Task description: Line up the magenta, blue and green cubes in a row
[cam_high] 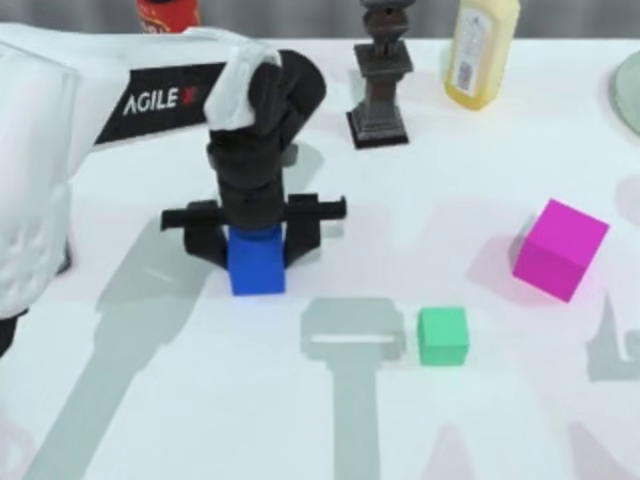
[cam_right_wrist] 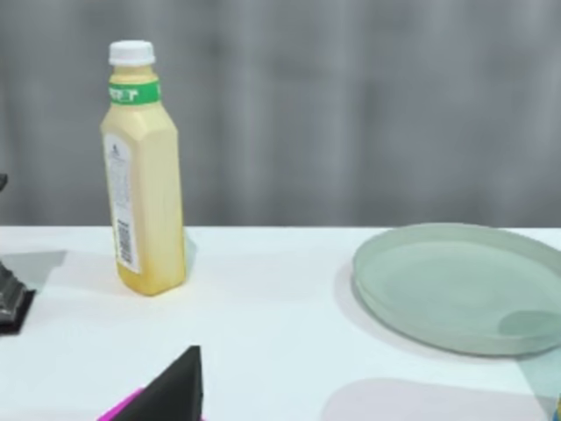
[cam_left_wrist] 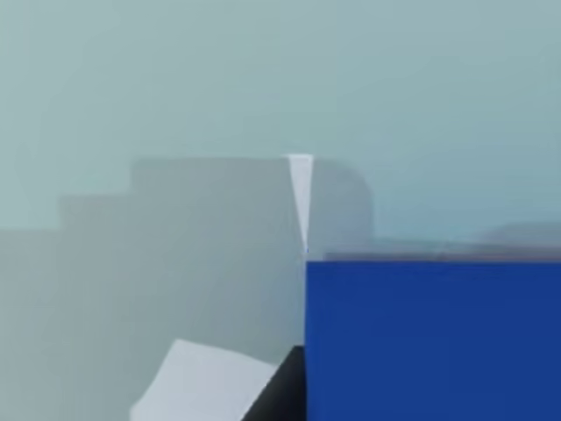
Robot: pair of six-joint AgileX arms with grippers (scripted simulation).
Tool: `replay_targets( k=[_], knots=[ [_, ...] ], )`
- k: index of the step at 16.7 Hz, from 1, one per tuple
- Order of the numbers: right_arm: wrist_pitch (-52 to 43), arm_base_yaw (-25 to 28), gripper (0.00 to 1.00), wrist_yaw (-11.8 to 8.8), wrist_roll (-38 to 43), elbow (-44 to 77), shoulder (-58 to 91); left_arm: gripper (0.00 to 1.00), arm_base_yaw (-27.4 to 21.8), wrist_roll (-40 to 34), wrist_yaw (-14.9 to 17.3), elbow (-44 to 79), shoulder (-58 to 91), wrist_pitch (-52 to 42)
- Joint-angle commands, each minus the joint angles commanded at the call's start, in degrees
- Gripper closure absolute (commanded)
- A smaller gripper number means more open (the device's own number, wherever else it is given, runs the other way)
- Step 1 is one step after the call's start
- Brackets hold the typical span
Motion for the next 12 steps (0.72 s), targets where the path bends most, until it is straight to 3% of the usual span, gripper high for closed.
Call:
replay_targets(
  k=[6, 12],
  knots=[
    [0.0, 0.0, 0.0, 0.0, 0.0, 0.0, 0.0, 1.0, 0.83, -0.09, -0.08, 7.75, -3.18, -11.23],
    [0.0, 0.0, 0.0, 0.0, 0.0, 0.0, 0.0, 1.0, 0.54, -0.17, -0.13, 8.69, -3.57, -12.54]
  ],
)
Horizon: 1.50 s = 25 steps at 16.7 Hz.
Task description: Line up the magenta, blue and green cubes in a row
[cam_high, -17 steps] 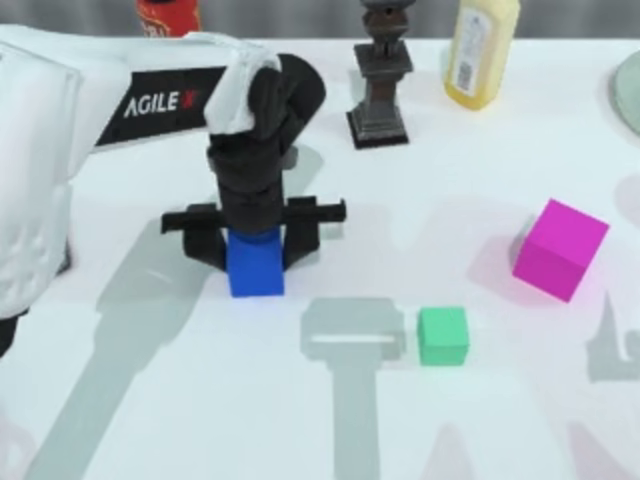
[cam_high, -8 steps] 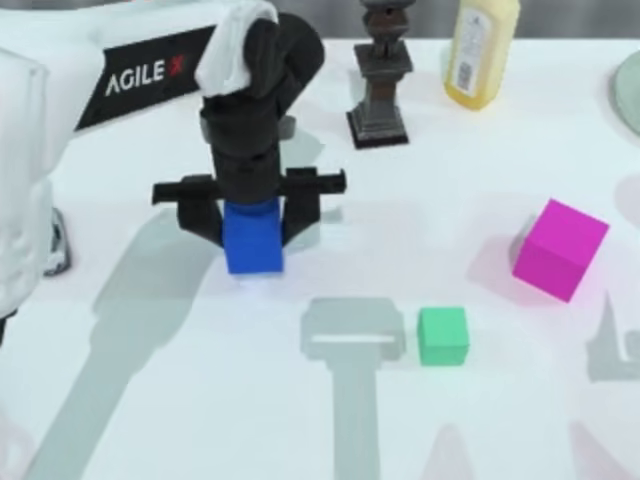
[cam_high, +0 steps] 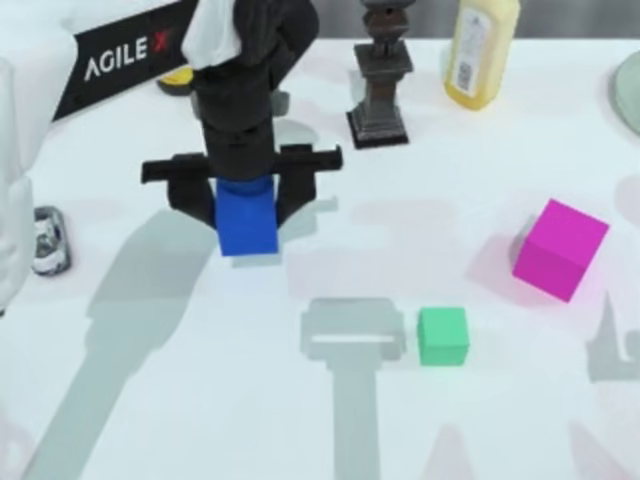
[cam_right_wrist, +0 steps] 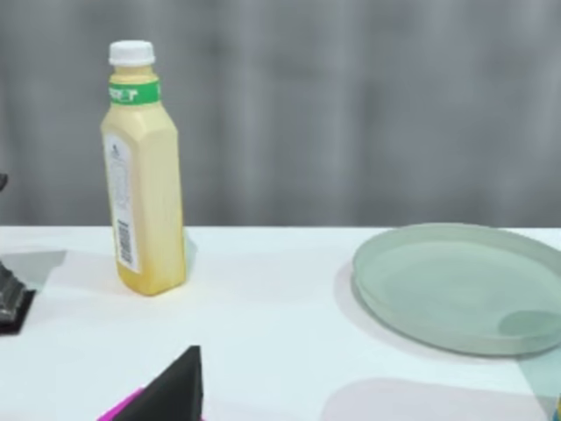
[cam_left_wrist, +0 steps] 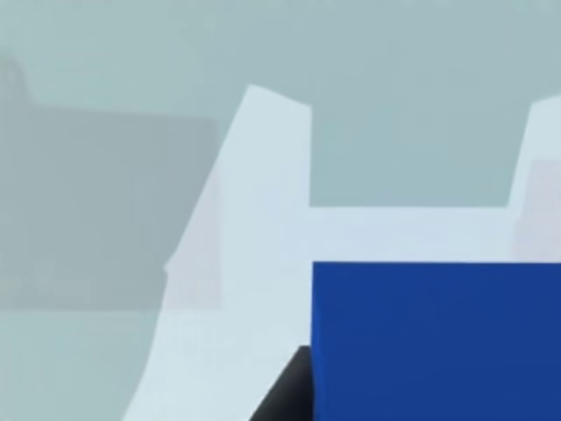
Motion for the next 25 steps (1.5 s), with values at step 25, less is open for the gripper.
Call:
replay_targets(
  k=[25],
  knots=[
    [0.0, 0.0, 0.0, 0.0, 0.0, 0.0, 0.0, 1.0, -18.36, -15.19, -0.38, -8.89, 1.33, 10.32]
  ],
)
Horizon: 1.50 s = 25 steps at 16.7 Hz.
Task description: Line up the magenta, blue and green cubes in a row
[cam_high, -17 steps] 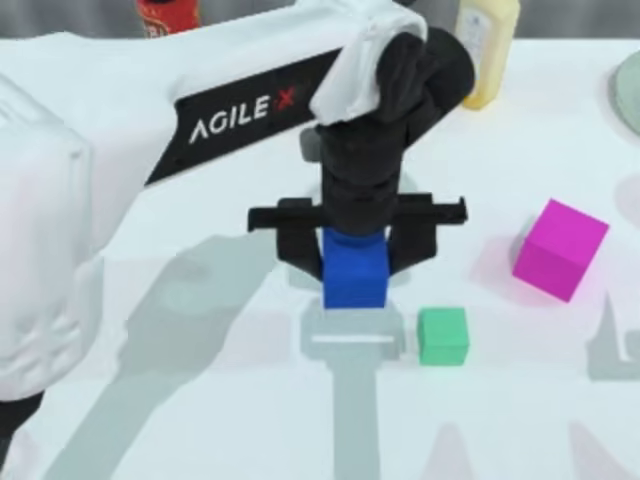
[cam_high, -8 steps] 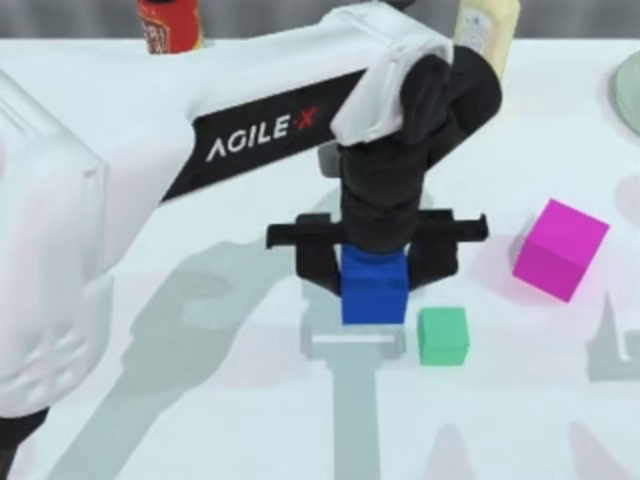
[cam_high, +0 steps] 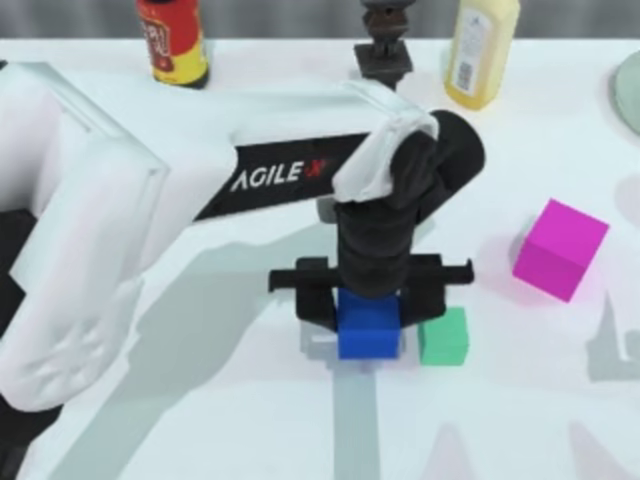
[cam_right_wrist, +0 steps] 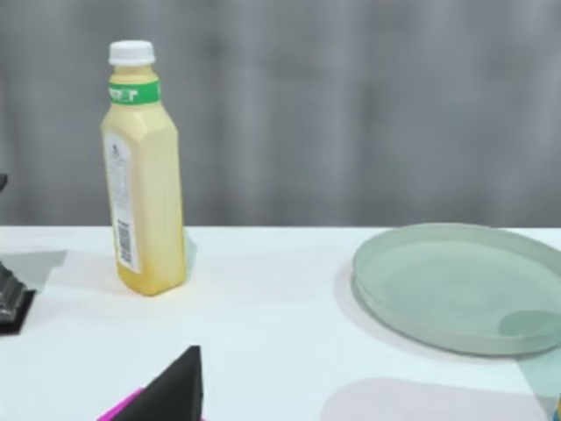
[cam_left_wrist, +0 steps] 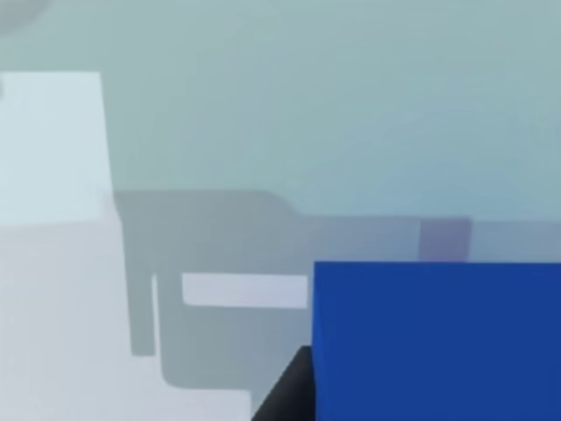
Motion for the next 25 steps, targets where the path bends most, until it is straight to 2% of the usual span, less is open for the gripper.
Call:
replay_targets(
  k=[4, 17, 25],
  knots=[
    [0.0, 0.0, 0.0, 0.0, 0.0, 0.0, 0.0, 1.0, 0.0, 0.0, 0.0, -0.07, 0.02, 0.08],
    [0.0, 0.0, 0.0, 0.0, 0.0, 0.0, 0.0, 0.02, 0.0, 0.0, 0.0, -0.07, 0.02, 0.08],
    [0.0, 0.0, 0.0, 0.0, 0.0, 0.0, 0.0, 0.0, 0.0, 0.0, 0.0, -0.07, 0.02, 0.08]
  ],
)
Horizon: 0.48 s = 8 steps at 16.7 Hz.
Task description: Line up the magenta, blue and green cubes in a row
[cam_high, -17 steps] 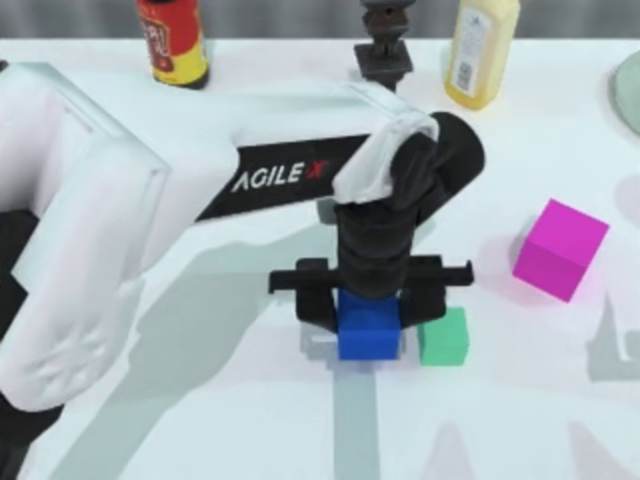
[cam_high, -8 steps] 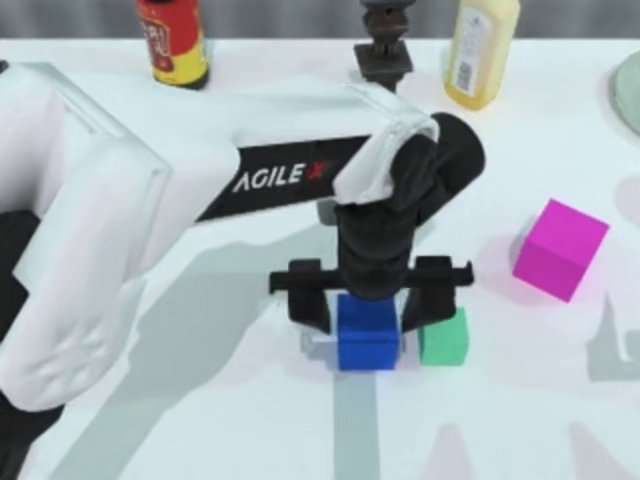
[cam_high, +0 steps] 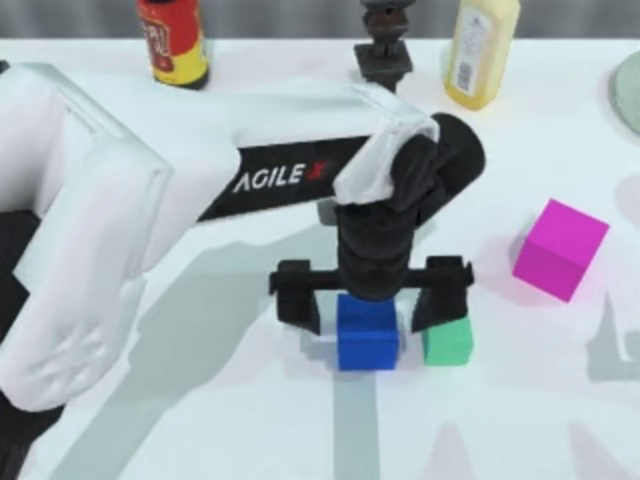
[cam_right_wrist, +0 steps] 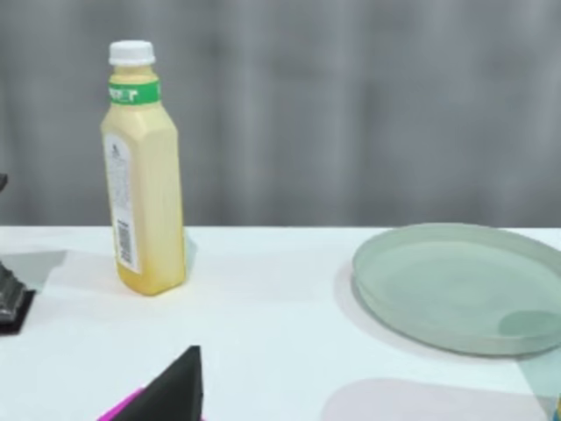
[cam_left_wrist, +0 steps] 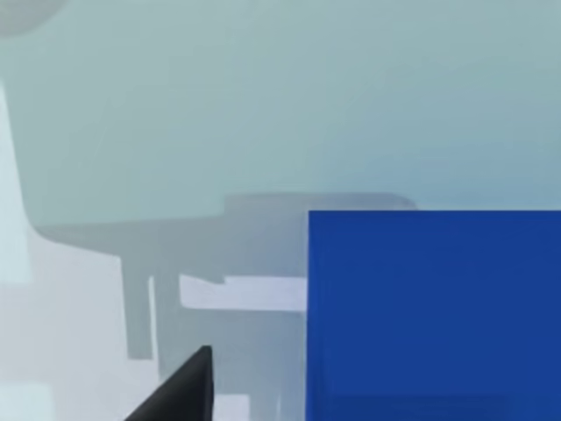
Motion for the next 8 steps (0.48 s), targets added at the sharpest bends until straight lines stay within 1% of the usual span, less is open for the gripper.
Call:
replay_targets(
  k=[3, 8],
  knots=[
    [0.0, 0.0, 0.0, 0.0, 0.0, 0.0, 0.0, 0.0, 0.1, -0.02, 0.06, 0.89, -0.23, -0.99],
    [0.0, 0.0, 0.0, 0.0, 0.0, 0.0, 0.0, 0.0, 0.58, -0.16, 0.05, 7.88, -2.26, -10.1]
  ],
)
